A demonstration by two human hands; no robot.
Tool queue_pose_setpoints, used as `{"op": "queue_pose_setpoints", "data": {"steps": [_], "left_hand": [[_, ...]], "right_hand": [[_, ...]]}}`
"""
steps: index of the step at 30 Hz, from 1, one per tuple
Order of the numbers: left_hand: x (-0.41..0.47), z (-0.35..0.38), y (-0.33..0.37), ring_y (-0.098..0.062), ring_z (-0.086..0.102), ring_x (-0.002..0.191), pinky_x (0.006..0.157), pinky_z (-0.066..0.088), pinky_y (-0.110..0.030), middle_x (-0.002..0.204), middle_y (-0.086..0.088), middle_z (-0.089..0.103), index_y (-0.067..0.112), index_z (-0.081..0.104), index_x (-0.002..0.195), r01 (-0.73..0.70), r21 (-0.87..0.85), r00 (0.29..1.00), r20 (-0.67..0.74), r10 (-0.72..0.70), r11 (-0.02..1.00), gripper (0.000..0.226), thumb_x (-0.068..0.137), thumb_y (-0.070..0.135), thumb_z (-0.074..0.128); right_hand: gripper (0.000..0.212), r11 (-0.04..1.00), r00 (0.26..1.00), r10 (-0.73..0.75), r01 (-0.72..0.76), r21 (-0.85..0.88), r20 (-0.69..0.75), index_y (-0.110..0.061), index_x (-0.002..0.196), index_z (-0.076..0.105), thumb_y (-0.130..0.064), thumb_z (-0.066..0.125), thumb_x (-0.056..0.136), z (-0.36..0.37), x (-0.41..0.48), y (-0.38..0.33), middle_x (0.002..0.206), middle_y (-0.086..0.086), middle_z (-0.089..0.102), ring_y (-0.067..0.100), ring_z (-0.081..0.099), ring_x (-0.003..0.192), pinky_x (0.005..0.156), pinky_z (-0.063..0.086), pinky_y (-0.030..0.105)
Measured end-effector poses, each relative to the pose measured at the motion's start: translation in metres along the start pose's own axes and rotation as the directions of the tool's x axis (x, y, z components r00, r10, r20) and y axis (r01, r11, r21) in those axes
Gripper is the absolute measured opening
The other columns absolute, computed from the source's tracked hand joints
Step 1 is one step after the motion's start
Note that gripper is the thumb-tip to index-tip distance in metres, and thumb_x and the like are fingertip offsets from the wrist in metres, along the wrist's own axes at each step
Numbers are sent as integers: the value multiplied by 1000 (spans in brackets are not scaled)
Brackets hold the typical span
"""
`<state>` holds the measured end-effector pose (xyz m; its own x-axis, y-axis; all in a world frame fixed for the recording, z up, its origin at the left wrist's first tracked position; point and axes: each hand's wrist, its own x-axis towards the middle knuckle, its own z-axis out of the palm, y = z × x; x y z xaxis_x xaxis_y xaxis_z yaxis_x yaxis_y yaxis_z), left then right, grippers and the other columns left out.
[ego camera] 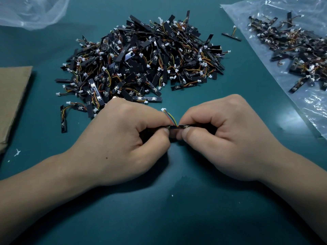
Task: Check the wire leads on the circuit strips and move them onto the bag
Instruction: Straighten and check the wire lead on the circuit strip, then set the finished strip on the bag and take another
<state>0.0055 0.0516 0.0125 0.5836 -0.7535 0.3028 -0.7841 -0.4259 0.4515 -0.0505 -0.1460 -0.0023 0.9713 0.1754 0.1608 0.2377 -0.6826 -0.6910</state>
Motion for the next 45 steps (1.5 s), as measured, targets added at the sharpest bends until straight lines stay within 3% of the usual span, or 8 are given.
{"op": "queue_pose_setpoints", "data": {"steps": [5,15,24,28,30,33,37,45], "left_hand": [[-1,0,-1,-23,63,54,62,34,-38,58,-7,65,5,72,67,-31,-8,1000,3,31,999,30,79,22,50],[-2,-1,4,-27,62,59,65,44,-37,62,-5,64,6,73,72,1,-39,999,-33,-3,999,32,80,25,48],[-4,3,-5,-23,58,56,61,42,-39,59,-2,63,13,70,68,-28,-66,999,-41,25,997,18,79,20,59],[-3,0,-9,-10,56,91,91,41,-47,95,18,65,37,61,116,113,-150,981,-141,-134,982,37,80,32,51],[-1,1,-11,-4,52,107,97,31,-40,107,22,63,39,62,117,206,-94,955,-198,-221,974,37,82,29,53],[-1,7,-11,-6,46,119,88,20,-37,116,25,60,39,66,108,274,84,953,-159,-259,958,27,85,32,53],[-2,12,-14,-10,40,122,88,24,-46,123,27,55,42,64,111,265,237,964,-96,-249,935,27,88,35,51],[-1,10,-14,-11,48,107,83,22,-45,101,27,64,43,70,92,211,192,969,-172,-179,958,29,90,16,58]], "right_hand": [[20,1000,1000,-14,14,2,9,-17,68,71,-24,65,86,1,1,2,55,6,53,26,49,55,50,41,42],[16,1000,1000,-26,26,-17,15,-21,72,70,-24,65,87,1,0,0,56,2,54,24,51,55,51,42,41],[37,988,985,-136,142,-55,109,-20,58,32,-34,43,90,-2,-2,-2,51,1,30,22,34,49,48,33,41],[40,923,989,-65,110,368,-132,-30,57,38,-18,48,94,-6,-1,6,51,-10,33,10,31,48,50,26,26],[35,835,939,75,126,535,-337,-21,71,61,-19,44,101,-11,1,8,54,-3,45,20,34,47,49,28,27],[33,743,877,279,62,667,-392,-16,108,72,-29,41,103,-10,7,12,60,4,57,19,38,43,45,31,24],[24,792,916,196,63,608,-350,-17,118,67,-17,49,102,-4,5,8,60,0,58,9,43,45,45,34,15],[16,989,989,20,2,148,-145,-27,93,76,-21,62,97,4,-2,2,59,-13,59,12,54,52,53,36,14]]}}
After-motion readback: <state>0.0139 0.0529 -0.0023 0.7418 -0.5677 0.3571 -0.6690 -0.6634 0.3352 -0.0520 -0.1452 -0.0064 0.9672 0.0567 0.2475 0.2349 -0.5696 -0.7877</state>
